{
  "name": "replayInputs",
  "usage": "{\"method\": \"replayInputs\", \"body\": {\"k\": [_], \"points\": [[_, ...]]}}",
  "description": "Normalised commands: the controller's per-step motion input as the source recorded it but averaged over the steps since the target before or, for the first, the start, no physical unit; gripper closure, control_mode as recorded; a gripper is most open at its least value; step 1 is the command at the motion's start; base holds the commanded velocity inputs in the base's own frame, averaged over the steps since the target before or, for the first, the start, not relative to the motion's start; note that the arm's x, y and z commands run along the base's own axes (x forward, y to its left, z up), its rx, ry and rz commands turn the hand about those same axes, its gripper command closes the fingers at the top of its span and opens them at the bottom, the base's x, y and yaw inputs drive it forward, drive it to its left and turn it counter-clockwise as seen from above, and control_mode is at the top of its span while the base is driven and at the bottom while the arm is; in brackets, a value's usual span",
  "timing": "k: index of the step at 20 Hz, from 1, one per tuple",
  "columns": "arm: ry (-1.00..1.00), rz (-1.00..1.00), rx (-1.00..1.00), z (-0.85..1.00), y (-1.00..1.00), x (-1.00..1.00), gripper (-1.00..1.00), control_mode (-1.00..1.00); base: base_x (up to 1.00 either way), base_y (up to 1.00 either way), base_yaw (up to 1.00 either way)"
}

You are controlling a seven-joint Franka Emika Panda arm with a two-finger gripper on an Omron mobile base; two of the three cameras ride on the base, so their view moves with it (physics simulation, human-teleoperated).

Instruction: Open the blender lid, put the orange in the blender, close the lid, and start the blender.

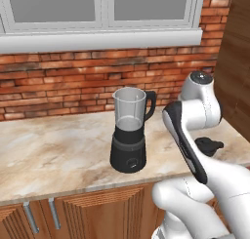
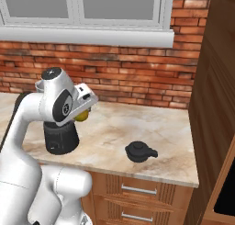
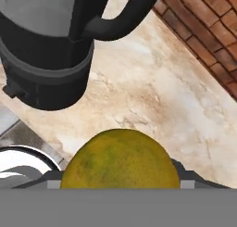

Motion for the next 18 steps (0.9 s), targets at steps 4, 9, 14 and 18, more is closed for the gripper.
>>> {"method": "replayInputs", "body": {"k": [4,9,14,18], "points": [[-0.1,-0.01,0.0,0.84,0.02,-0.31,1.0,-1.0,0.0,0.0,0.0],[-0.16,0.0,0.02,0.79,0.2,-0.1,1.0,-1.0,0.0,0.0,0.0],[-0.14,0.0,0.08,0.6,0.35,-0.03,1.0,-1.0,0.0,0.0,0.0],[-0.15,0.0,0.08,0.41,0.36,-0.15,1.0,-1.0,0.0,0.0,0.0]]}}
